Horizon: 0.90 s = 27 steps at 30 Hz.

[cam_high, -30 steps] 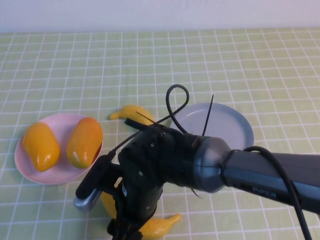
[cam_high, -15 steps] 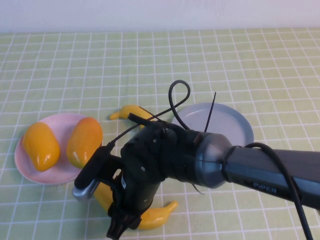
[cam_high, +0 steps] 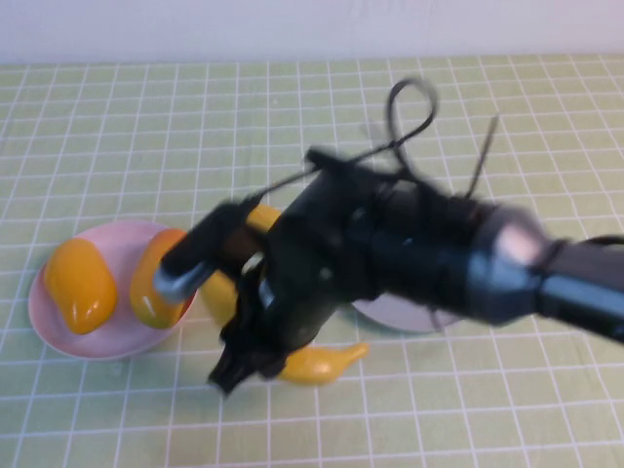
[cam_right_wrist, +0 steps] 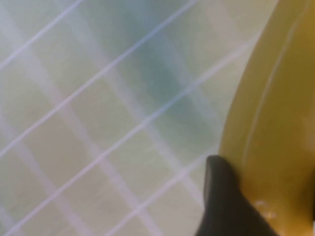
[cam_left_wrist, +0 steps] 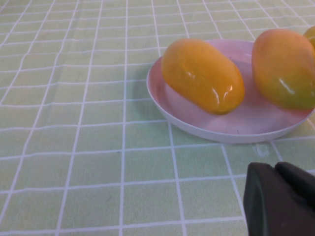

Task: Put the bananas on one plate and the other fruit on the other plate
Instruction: Put another type of fruit in the right plate

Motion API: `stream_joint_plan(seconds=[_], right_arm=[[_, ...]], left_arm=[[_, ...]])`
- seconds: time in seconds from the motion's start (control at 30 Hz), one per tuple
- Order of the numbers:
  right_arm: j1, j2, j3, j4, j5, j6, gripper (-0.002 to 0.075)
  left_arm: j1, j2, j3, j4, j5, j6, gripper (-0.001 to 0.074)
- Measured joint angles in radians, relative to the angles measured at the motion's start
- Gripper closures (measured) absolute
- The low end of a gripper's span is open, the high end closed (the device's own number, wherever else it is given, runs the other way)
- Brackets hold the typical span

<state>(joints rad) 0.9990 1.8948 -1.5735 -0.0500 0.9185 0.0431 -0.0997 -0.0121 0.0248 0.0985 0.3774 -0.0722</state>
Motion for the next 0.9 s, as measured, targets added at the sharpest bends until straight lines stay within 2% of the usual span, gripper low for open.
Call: stream_joint_plan(seconds=[0.2, 0.37, 0.47, 0.6, 0.9], right_arm=[[-0.148, -0.066, -0.007, -0.144, 0.043, 0.214, 0.0431], [-0.335, -0.028, -0.007, -0.175, 0.059, 0.261, 0.0431], [-0.411, 0.011, -0.007, -0.161, 0.059, 0.265, 0.0431], [-0.457, 0.068, -0.007, -0.105, 0.059, 0.268, 0.0431], [-0.461, 0.120, -0.007, -0.066, 0.048, 0.268, 0.0431]], left_arm=[[0.000, 0.000, 0.000, 0.000, 0.000, 0.000, 0.0738], [0.000, 0.000, 0.000, 0.000, 0.000, 0.000, 0.0738], [0.000, 0.000, 0.000, 0.000, 0.000, 0.000, 0.0738], [0.000, 0.000, 0.000, 0.000, 0.000, 0.000, 0.0738], [0.000, 0.000, 0.000, 0.000, 0.000, 0.000, 0.0738]])
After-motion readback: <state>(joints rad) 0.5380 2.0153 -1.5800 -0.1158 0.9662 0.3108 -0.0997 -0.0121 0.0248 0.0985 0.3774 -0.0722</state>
